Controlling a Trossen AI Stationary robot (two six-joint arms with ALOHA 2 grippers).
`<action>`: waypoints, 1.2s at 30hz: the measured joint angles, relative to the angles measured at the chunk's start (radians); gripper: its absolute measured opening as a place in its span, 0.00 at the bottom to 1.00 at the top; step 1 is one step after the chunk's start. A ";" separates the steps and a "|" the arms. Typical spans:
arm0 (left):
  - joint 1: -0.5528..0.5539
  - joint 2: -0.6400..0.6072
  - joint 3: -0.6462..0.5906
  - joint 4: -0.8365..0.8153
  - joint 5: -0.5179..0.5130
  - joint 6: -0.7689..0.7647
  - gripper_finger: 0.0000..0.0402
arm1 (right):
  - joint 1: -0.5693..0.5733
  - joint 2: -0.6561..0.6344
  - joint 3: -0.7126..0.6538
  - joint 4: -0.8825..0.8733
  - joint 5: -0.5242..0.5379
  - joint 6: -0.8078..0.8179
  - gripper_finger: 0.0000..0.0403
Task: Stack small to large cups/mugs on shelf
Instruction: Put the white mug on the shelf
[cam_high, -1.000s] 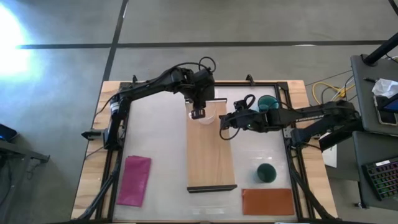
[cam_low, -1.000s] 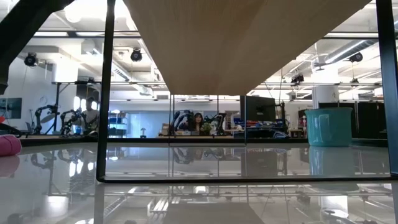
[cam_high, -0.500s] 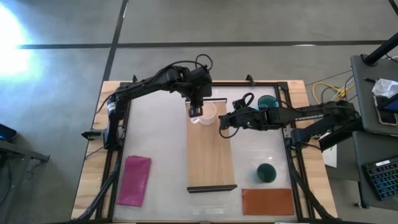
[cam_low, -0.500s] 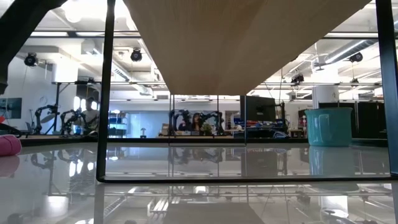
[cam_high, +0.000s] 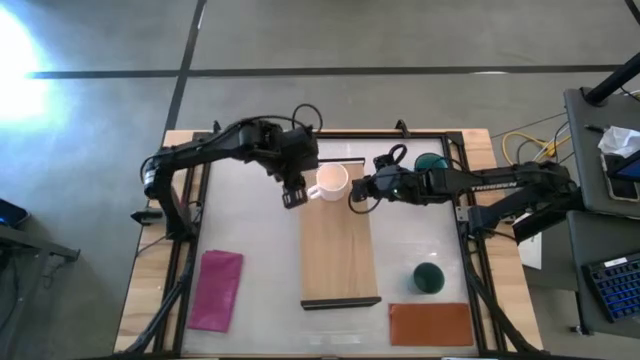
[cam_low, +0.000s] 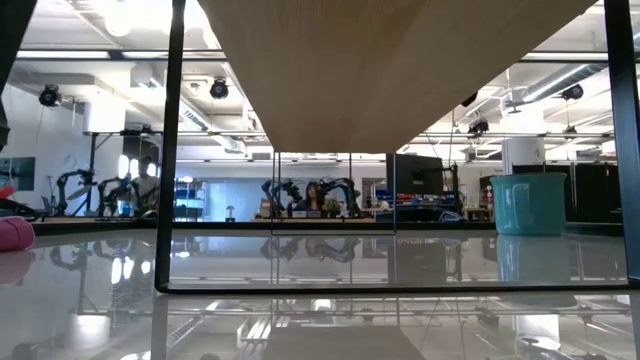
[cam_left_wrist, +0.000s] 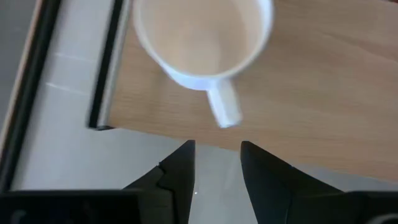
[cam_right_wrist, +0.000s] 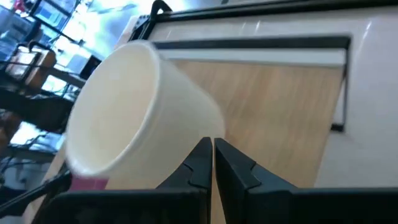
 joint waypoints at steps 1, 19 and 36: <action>-0.009 -0.011 -0.028 0.024 0.003 -0.014 0.29 | -0.014 0.000 0.000 0.000 -0.002 -0.008 0.03; -0.050 -0.026 -0.249 0.272 0.021 -0.113 0.29 | -0.127 0.000 0.000 0.057 -0.118 -0.095 0.03; -0.020 -0.025 -0.264 0.377 -0.052 -0.090 0.29 | -0.083 0.000 0.000 0.069 -0.137 -0.083 0.03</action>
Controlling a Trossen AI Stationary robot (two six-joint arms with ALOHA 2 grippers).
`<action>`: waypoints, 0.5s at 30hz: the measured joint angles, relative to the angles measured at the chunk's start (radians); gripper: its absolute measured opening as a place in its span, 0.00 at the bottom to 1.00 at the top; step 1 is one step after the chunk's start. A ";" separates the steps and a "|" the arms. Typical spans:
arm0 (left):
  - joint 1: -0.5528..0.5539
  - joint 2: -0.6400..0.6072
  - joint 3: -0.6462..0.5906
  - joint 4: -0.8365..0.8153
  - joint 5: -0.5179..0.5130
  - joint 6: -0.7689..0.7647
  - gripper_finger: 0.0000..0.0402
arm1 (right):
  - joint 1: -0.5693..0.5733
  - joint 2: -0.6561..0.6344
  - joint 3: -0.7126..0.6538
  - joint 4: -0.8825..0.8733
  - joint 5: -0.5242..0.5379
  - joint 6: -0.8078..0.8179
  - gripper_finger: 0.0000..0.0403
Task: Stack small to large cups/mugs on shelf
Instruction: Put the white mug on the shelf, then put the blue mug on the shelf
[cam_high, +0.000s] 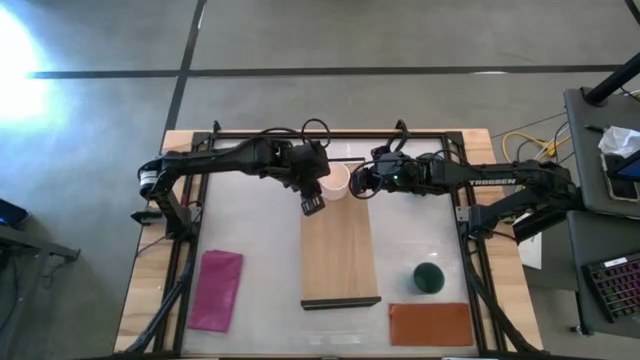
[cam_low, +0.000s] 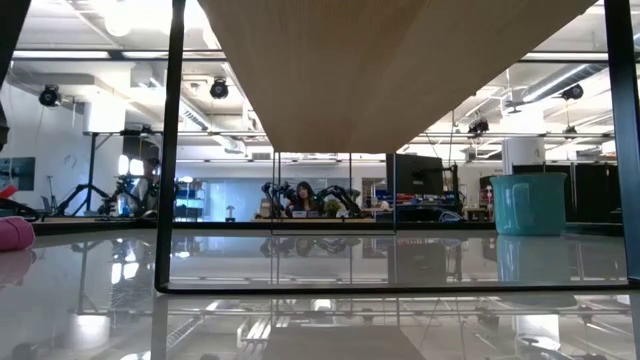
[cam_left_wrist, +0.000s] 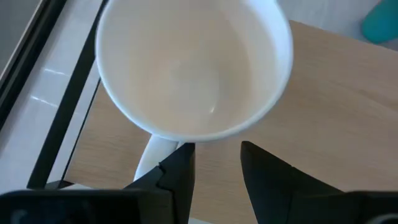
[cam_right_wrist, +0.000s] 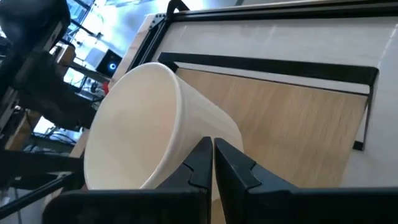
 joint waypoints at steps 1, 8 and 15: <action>0.004 0.000 0.000 0.001 0.000 0.000 0.29 | 0.002 0.000 0.000 0.000 0.000 0.000 0.03; 0.016 0.000 0.000 0.005 0.000 0.001 0.29 | 0.011 -0.001 0.000 -0.030 -0.002 0.000 0.03; 0.015 -0.002 0.000 -0.045 0.001 -0.001 0.29 | 0.011 -0.016 0.000 -0.116 0.003 -0.009 0.03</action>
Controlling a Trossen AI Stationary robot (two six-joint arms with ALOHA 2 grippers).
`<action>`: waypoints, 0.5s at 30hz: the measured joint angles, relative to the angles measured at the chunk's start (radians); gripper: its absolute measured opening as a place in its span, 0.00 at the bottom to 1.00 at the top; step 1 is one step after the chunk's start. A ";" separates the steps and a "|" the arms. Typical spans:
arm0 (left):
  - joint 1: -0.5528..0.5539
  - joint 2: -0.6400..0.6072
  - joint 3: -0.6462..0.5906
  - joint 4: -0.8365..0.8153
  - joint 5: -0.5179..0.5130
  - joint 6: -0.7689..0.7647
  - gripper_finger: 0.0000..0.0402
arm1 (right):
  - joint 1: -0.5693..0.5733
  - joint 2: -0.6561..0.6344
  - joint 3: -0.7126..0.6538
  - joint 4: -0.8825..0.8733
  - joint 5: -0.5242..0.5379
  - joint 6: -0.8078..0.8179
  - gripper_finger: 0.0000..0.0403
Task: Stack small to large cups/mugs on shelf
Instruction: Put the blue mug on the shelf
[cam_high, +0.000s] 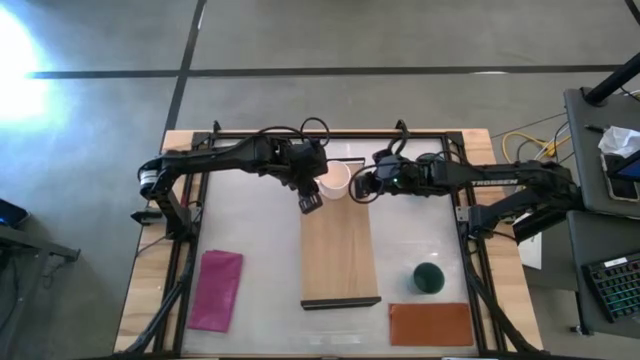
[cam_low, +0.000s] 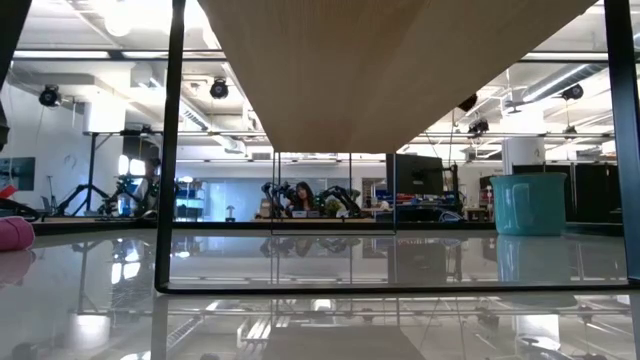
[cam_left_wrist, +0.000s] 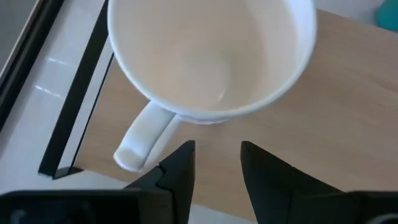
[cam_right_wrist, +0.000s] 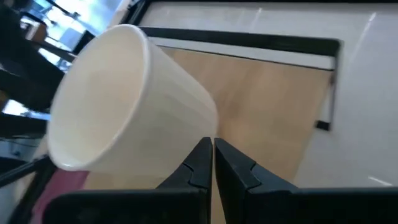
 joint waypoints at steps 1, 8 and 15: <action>0.000 -0.003 0.000 -0.001 0.000 -0.002 0.29 | 0.000 -0.006 0.000 -0.010 0.012 -0.006 0.03; -0.006 -0.065 0.000 -0.055 -0.001 -0.003 0.29 | 0.000 -0.090 0.000 -0.146 0.075 -0.008 0.05; -0.013 -0.157 -0.002 -0.062 -0.047 -0.011 0.29 | -0.001 -0.204 0.000 -0.480 0.139 0.101 0.19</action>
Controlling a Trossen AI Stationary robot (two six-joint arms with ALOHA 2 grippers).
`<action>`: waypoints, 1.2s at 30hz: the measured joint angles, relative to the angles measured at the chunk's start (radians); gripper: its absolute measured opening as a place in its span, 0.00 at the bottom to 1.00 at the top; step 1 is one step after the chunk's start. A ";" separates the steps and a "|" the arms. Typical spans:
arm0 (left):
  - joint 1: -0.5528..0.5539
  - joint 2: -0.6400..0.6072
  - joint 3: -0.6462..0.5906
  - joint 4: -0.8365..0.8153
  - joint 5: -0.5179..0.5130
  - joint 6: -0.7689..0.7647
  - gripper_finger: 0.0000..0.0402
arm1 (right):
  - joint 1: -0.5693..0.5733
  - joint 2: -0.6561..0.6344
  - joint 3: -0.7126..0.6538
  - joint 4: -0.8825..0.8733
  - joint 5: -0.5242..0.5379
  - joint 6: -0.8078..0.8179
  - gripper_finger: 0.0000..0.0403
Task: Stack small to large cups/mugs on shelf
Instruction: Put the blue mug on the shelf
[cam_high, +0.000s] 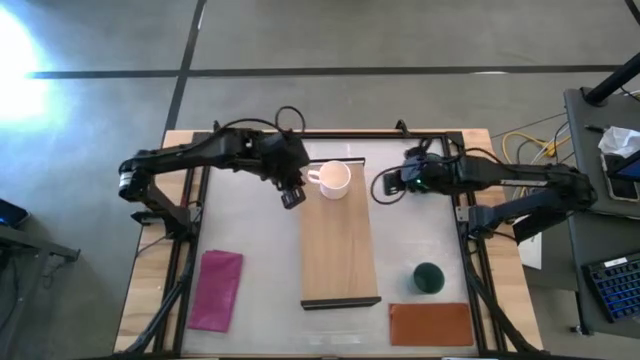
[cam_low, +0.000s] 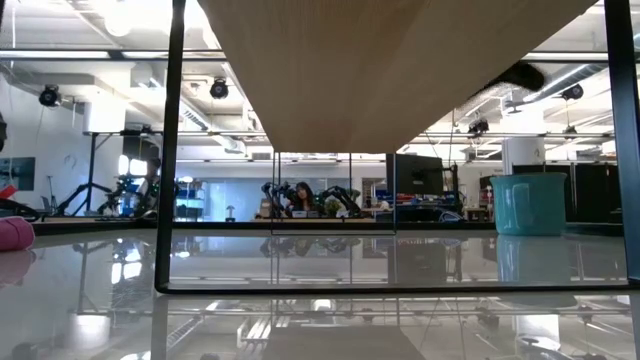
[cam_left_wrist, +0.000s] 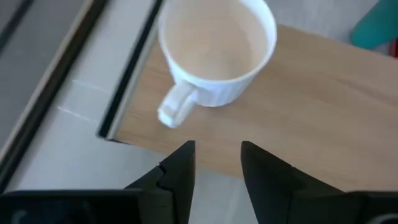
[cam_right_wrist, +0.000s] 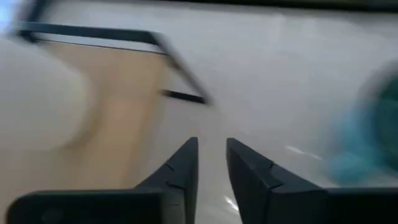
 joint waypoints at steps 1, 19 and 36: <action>0.000 -0.013 -0.004 0.000 -0.006 -0.012 0.29 | -0.001 -0.014 0.000 -0.065 0.010 0.035 0.21; 0.000 -0.206 -0.260 0.056 -0.003 -0.070 0.29 | -0.416 -0.109 -0.033 -0.493 -0.062 0.019 0.33; 0.000 -0.283 -0.290 0.063 -0.003 -0.090 0.29 | -0.788 -0.036 -0.196 -0.333 -0.188 -0.290 0.33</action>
